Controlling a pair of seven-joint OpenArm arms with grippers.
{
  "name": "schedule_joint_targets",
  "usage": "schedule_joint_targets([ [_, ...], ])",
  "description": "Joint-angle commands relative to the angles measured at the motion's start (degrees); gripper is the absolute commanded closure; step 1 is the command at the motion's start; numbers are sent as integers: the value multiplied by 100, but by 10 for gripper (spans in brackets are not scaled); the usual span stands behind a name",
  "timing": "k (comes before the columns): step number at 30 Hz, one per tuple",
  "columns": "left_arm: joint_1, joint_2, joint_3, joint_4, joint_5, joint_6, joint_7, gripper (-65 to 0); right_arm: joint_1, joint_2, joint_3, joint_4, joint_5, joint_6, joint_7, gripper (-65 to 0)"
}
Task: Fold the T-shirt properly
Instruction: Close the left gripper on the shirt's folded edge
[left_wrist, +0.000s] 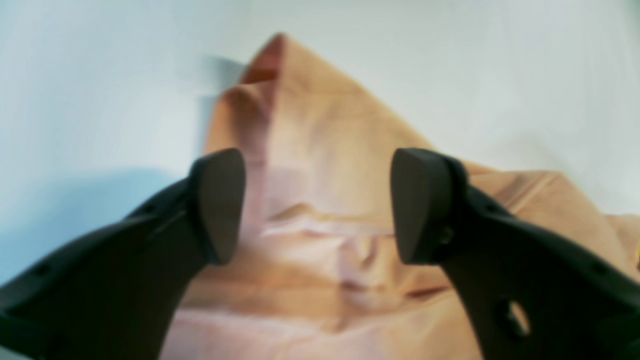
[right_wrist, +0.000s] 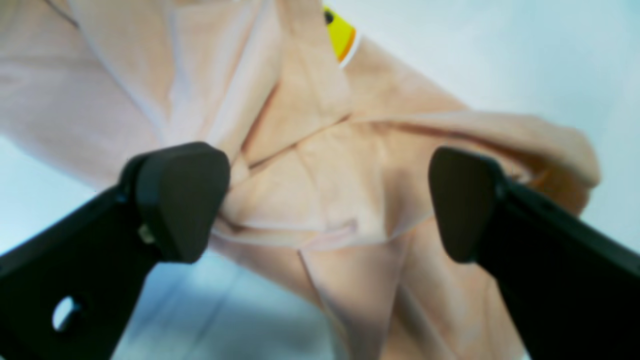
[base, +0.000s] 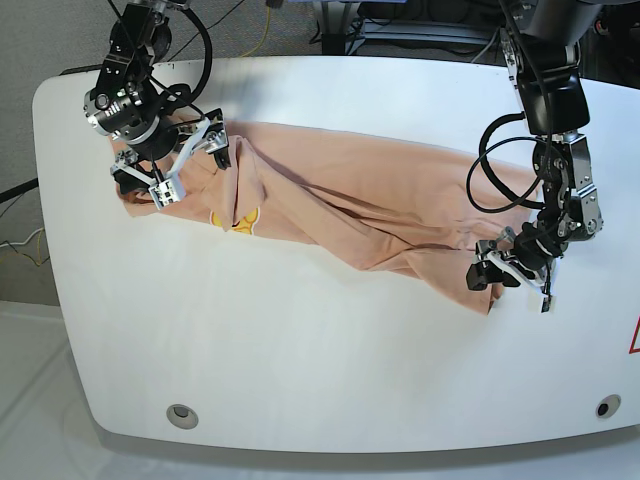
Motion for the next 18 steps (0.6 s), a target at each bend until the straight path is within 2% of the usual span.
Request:
schedule_joint_targets([
  [1, -164, -83, 148, -12, -91, -34, -297, -401, 42, 54, 18, 98, 86, 6, 95, -650],
  [5, -199, -83, 385, -347, -100, -7, -517, -401, 33, 54, 18, 98, 86, 6, 95, -650],
  [18, -260, -83, 877, -962, -109, 520, -1203, -401, 33, 71, 18, 98, 78, 6, 95, -650],
])
